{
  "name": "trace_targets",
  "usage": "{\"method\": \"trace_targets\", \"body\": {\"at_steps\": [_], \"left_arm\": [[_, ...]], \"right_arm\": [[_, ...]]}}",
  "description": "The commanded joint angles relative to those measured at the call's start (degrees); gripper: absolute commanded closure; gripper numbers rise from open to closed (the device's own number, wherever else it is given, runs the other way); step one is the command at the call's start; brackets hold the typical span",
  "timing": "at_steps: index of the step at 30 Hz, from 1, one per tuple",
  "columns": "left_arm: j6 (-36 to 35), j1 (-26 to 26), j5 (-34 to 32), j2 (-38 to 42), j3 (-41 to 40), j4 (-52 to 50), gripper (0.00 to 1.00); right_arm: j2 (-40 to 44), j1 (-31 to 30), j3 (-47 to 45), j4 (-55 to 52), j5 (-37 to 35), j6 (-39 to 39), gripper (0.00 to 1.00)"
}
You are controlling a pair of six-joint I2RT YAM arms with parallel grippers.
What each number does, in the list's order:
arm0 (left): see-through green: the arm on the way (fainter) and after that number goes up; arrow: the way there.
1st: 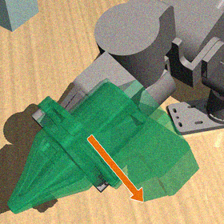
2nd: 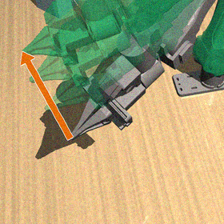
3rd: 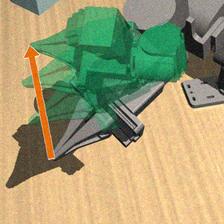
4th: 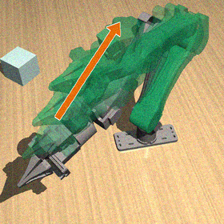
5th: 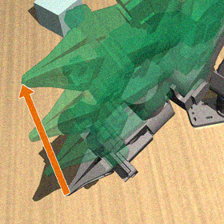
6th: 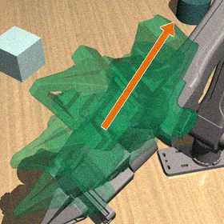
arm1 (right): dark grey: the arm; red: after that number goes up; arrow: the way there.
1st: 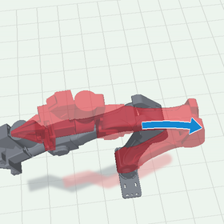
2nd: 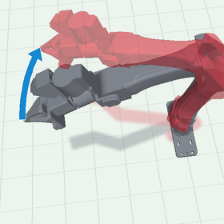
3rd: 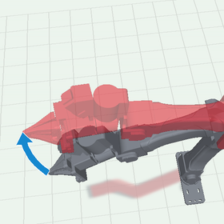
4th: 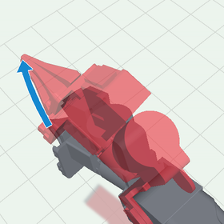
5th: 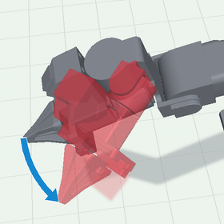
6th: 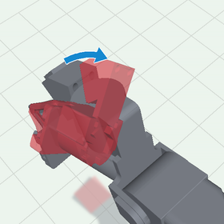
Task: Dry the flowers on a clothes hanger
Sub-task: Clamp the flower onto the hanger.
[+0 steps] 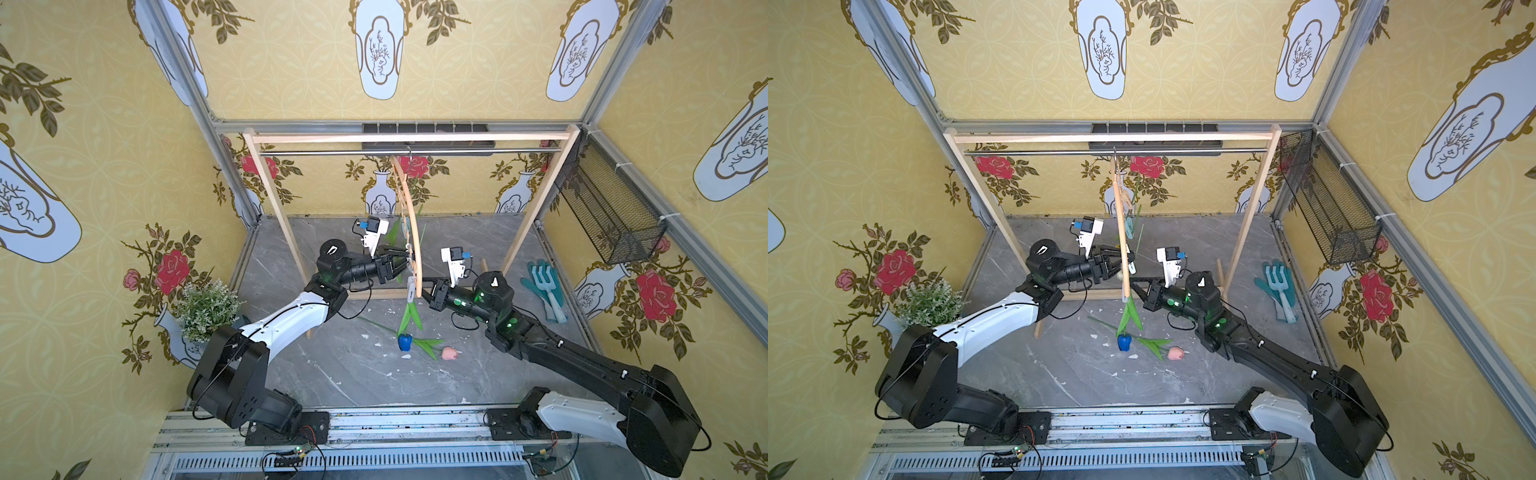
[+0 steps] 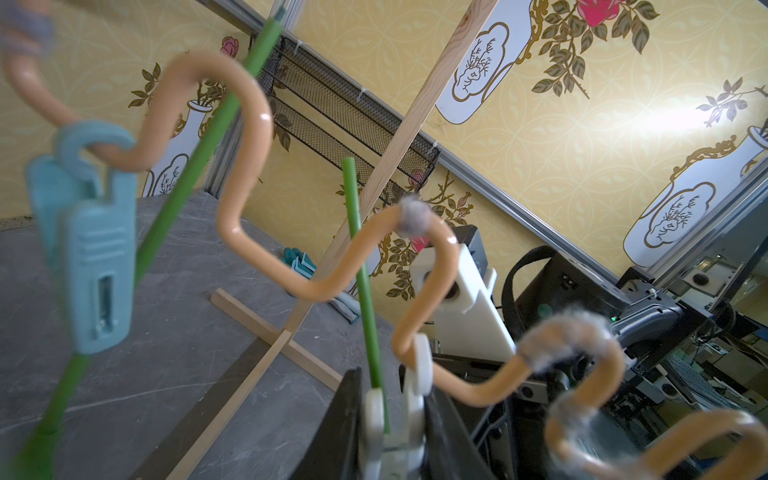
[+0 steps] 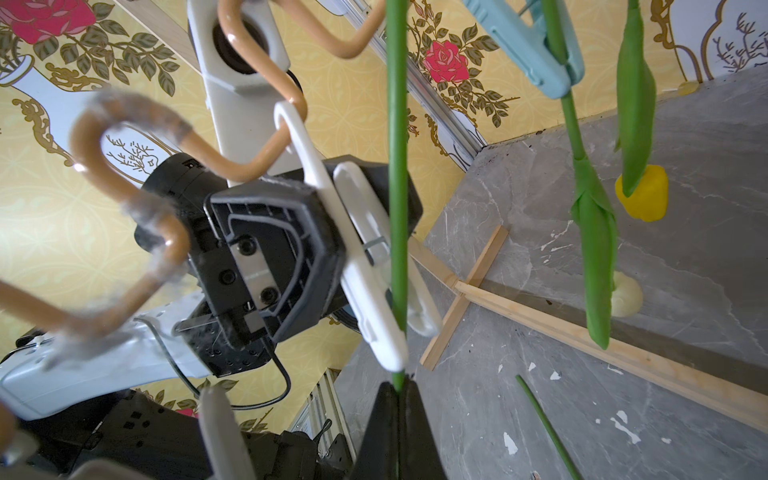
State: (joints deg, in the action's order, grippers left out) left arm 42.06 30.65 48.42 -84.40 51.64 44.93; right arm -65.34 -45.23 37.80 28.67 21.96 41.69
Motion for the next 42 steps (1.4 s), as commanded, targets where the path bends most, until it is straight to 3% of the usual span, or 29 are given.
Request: {"method": "trace_targets", "body": {"at_steps": [1,4,8,20,26,37,42], "left_arm": [[-0.1,0.1,0.8,-0.2,-1.0,0.2,0.82],[0.3,0.1,0.8,-0.3,-1.4,0.6,0.81],[0.6,0.1,0.9,-0.2,-2.0,1.4,0.70],[0.6,0.0,-1.2,0.3,-1.8,1.4,0.62],[0.8,0.0,-2.6,1.0,-2.3,1.7,0.36],[-0.2,-0.9,-6.9,7.5,-7.2,1.4,0.23],[-2.5,-1.2,-10.7,12.3,-11.5,-4.6,0.20]], "right_arm": [[0.4,-0.1,0.8,5.3,0.9,-0.7,1.00],[0.5,0.3,0.6,5.9,1.1,-0.2,1.00],[0.6,0.5,0.4,5.9,1.2,-0.1,1.00],[0.9,0.9,0.1,6.1,1.5,0.5,1.00],[0.9,1.0,-0.4,6.7,1.6,1.0,1.00],[1.4,1.6,-1.9,7.1,1.4,1.8,1.00],[1.6,1.8,-3.2,7.8,1.2,2.6,0.99]]}}
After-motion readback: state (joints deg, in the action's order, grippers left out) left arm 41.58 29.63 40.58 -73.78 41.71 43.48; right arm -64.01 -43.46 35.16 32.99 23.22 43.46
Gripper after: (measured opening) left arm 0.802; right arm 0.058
